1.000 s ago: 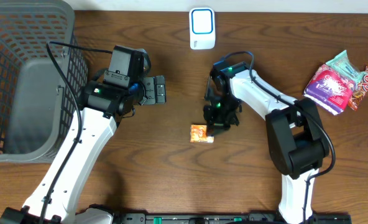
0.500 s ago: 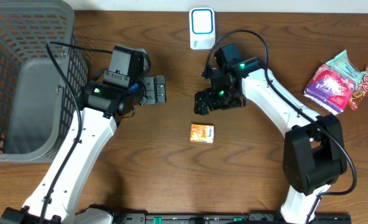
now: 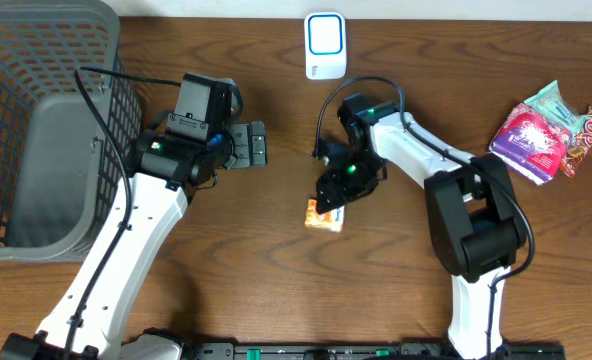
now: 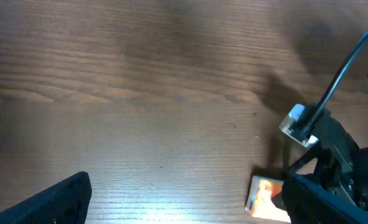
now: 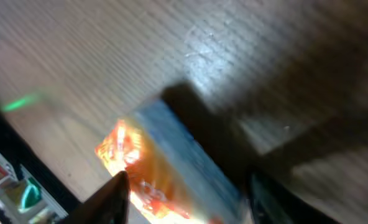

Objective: Scan the item barcode
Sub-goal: 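Grasp the orange Kleenex pack with the right gripper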

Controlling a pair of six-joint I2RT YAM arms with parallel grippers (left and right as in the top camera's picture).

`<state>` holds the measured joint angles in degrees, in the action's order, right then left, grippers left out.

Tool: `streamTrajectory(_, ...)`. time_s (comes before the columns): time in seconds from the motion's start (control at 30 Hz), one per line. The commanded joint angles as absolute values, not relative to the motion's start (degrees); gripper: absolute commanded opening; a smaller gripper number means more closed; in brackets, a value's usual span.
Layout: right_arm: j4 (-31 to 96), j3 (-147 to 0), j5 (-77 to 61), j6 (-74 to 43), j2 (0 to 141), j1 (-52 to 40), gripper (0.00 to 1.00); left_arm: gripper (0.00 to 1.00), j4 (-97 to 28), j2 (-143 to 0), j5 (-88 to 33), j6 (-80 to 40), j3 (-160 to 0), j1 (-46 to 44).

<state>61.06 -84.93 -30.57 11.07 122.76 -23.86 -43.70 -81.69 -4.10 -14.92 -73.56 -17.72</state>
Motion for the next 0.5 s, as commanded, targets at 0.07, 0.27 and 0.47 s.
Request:
streamTrajectory(0.07, 62.2, -85.0, -32.9, 14.0, 123.4, -23.7, 0.40, 0.98, -43.9, -82.0, -3.4, -14.4, -74.3, -17.5)
streamTrajectory(0.27, 62.6, -85.0, -32.9, 13.7, 123.4, -23.7, 0.22, 0.98, -43.9, -82.0, -3.4, -14.4, -74.3, -17.5)
streamTrajectory(0.47, 63.9, -84.6, -32.9, 13.8, 123.4, -24.4, 0.43, 0.98, -43.9, -82.0, -3.4, -14.4, -74.3, -17.5)
